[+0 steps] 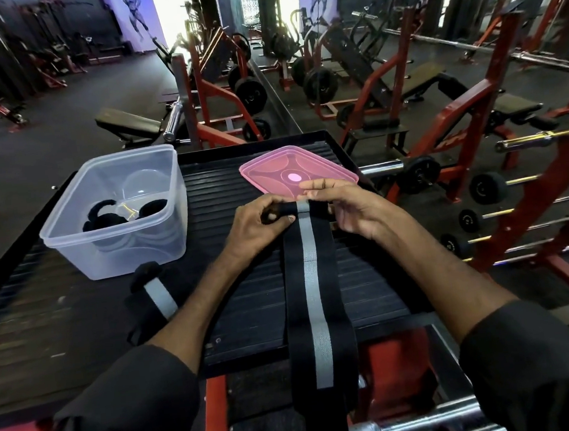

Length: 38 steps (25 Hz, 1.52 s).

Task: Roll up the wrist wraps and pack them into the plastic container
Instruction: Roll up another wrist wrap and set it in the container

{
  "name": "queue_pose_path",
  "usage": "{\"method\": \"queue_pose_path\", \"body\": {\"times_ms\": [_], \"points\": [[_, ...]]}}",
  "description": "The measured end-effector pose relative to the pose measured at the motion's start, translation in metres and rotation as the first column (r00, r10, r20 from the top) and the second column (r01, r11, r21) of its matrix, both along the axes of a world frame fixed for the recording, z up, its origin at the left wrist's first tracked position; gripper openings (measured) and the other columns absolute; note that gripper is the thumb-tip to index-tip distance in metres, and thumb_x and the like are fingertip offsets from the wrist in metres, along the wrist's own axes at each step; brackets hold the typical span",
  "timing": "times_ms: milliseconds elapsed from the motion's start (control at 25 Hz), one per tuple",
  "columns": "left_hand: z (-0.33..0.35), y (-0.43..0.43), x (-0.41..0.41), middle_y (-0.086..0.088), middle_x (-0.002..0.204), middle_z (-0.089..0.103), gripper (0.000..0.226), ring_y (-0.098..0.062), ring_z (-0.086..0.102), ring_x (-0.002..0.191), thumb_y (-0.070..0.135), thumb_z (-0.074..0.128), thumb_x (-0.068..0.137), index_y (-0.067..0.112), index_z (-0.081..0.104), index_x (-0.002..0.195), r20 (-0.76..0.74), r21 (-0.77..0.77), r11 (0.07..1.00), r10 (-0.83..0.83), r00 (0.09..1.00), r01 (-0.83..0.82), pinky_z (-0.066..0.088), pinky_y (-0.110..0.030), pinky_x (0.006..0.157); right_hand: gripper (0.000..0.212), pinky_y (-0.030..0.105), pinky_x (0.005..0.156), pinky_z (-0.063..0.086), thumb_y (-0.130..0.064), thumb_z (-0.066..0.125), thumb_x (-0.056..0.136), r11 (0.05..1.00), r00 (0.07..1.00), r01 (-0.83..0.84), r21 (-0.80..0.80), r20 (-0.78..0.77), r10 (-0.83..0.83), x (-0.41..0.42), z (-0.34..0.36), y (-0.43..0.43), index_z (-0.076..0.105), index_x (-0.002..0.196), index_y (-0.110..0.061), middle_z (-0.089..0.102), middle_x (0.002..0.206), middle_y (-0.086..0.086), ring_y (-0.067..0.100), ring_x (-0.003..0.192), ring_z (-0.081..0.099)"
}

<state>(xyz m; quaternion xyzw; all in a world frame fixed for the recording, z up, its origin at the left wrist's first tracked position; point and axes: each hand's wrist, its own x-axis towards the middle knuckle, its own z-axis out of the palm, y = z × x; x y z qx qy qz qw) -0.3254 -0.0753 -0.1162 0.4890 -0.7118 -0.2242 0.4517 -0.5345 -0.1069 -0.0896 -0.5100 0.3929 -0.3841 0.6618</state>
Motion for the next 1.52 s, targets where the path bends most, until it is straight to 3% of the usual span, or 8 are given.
{"method": "queue_pose_path", "body": {"times_ms": [280,520,680,840,1000,1200,1400,1520], "points": [[-0.002,-0.001,0.004,-0.001,0.103,0.075,0.029,-0.013,0.071,0.094,0.008,0.081,0.083,0.008,0.074,0.111,-0.017,-0.073,0.997,-0.003,1.000,0.002,0.056,-0.023,0.086,0.043,0.034,0.079,0.052,-0.048,0.065,0.095,0.989,0.958,-0.106,-0.098,-0.277,0.075,0.002,-0.011,0.002,0.066,0.115,-0.010,0.073,0.106,0.010,0.022,0.094,0.065],[0.005,0.000,0.009,-0.004,0.110,0.070,0.027,-0.005,0.069,0.096,0.019,0.067,0.097,0.010,0.065,0.122,-0.276,0.392,0.879,-0.169,0.946,0.272,0.060,-0.024,0.072,0.020,0.028,0.072,0.044,-0.025,0.078,0.089,0.950,0.947,-0.093,-0.299,-0.322,-0.009,-0.002,-0.013,0.002,0.073,0.107,-0.020,0.071,0.086,-0.008,0.005,0.081,0.061],[0.000,-0.005,0.013,-0.003,0.106,0.070,0.025,-0.011,0.067,0.096,0.021,0.069,0.095,0.012,0.067,0.118,-0.145,0.357,0.910,-0.171,0.975,0.213,0.060,-0.030,0.076,0.031,0.043,0.086,0.043,-0.010,0.083,0.075,0.955,0.968,-0.079,-0.285,-0.252,0.005,-0.002,-0.017,0.000,0.073,0.105,-0.016,0.071,0.097,0.007,0.024,0.095,0.061],[-0.001,-0.003,0.011,-0.004,0.108,0.073,0.028,-0.016,0.069,0.095,0.022,0.076,0.090,0.011,0.071,0.115,-0.050,0.290,0.943,-0.156,0.986,0.164,0.062,-0.034,0.079,0.032,0.031,0.076,0.043,0.001,0.078,0.079,0.968,0.955,-0.121,-0.221,-0.293,0.053,-0.002,-0.014,0.001,0.072,0.104,-0.019,0.071,0.094,-0.001,0.016,0.089,0.061],[0.002,0.003,0.010,0.002,0.105,0.077,0.034,-0.013,0.072,0.099,0.022,0.086,0.079,0.012,0.075,0.109,-0.003,0.071,0.988,-0.138,0.990,0.138,0.056,-0.033,0.095,0.021,0.024,0.073,0.055,-0.005,0.068,0.089,1.000,0.998,-0.014,-0.023,-0.059,0.013,-0.001,0.000,0.004,0.070,0.107,-0.017,0.077,0.088,-0.002,0.010,0.083,0.070],[0.003,0.007,0.010,0.001,0.100,0.077,0.034,-0.014,0.074,0.094,0.023,0.088,0.075,0.010,0.075,0.103,0.008,-0.080,0.988,-0.134,0.991,0.134,0.058,-0.037,0.090,0.032,0.022,0.068,0.050,-0.028,0.055,0.103,0.986,0.952,-0.155,-0.059,-0.277,0.133,-0.002,-0.001,0.012,0.066,0.122,-0.005,0.069,0.101,0.006,0.015,0.087,0.063],[0.003,0.005,0.009,0.001,0.098,0.076,0.031,-0.005,0.070,0.089,0.020,0.088,0.077,0.009,0.075,0.103,-0.024,-0.077,0.993,-0.090,0.996,0.088,0.054,-0.022,0.083,0.043,0.032,0.076,0.044,-0.040,0.067,0.094,0.974,0.967,-0.117,-0.193,-0.247,0.067,-0.004,-0.004,0.013,0.064,0.119,-0.005,0.066,0.106,0.008,0.025,0.098,0.057],[0.005,0.005,0.009,-0.001,0.097,0.071,0.021,-0.010,0.066,0.088,0.017,0.079,0.087,0.012,0.070,0.106,-0.180,0.232,0.949,-0.172,0.968,0.212,0.054,-0.028,0.080,0.026,0.036,0.081,0.042,-0.026,0.073,0.092,0.947,0.980,-0.061,-0.316,-0.197,-0.003,-0.003,-0.008,0.010,0.068,0.113,-0.011,0.068,0.096,0.002,0.020,0.093,0.058]]}}
